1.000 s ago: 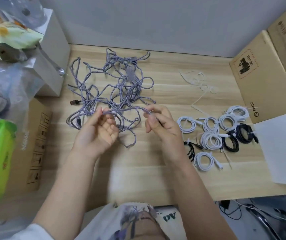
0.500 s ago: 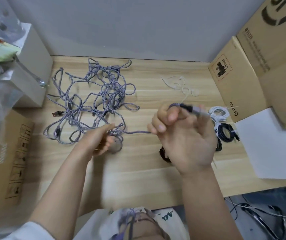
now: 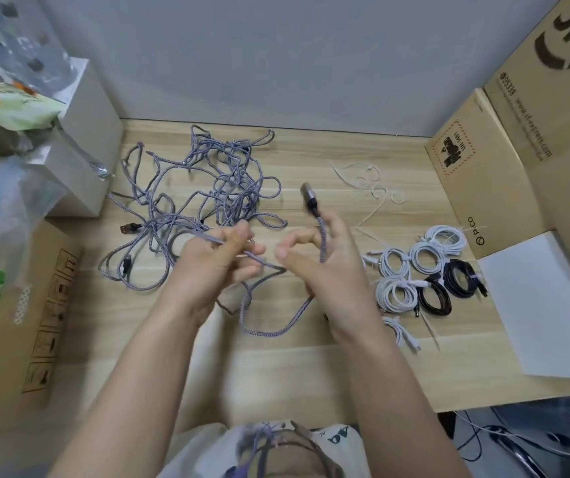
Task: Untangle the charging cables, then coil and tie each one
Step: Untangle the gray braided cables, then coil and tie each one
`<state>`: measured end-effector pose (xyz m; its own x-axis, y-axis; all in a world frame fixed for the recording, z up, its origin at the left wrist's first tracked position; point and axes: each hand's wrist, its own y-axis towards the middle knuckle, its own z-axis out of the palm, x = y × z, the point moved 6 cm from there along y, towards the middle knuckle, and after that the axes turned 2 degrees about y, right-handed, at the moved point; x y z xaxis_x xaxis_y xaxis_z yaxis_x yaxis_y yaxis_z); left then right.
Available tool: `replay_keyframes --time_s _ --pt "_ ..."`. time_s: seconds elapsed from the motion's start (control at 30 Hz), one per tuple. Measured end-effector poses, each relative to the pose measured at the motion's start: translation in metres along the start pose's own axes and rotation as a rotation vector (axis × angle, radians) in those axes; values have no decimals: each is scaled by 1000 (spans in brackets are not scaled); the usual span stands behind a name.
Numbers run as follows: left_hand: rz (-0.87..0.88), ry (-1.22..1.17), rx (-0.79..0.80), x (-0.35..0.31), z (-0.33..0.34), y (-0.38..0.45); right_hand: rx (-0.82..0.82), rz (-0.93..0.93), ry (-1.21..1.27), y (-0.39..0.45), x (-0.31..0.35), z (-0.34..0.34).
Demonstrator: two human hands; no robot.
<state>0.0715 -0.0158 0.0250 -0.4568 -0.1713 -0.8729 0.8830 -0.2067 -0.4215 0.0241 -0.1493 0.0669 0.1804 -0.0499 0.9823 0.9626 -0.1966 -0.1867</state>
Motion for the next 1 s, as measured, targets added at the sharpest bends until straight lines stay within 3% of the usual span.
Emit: replay_keyframes --time_s 0.1,0.23,0.4,0.5,0.63,0.7,0.83,0.93,1.0 --pt "97 -39 -4 -10 16 -9 16 -13 -121 -2 -4 13" --pt "90 18 22 -7 17 -12 -90 -69 -226 -2 -5 4" --pt "151 40 34 -13 18 -13 -111 -71 -369 -4 -3 6" --pt "102 21 72 -12 18 -14 -142 -115 -529 -2 -3 3" --pt "23 51 -61 -6 2 -4 -180 -166 -721 -2 3 0" --pt "-78 -103 -98 3 -6 8 -159 -130 -599 -4 6 1" --pt "-271 -576 -126 20 -28 33 -155 -112 -116 -11 24 -3" --pt "-230 -743 -197 21 -67 47 -209 -116 188 -16 40 -23" --pt "-167 -801 -248 15 -93 50 -242 -120 244 -19 47 -35"
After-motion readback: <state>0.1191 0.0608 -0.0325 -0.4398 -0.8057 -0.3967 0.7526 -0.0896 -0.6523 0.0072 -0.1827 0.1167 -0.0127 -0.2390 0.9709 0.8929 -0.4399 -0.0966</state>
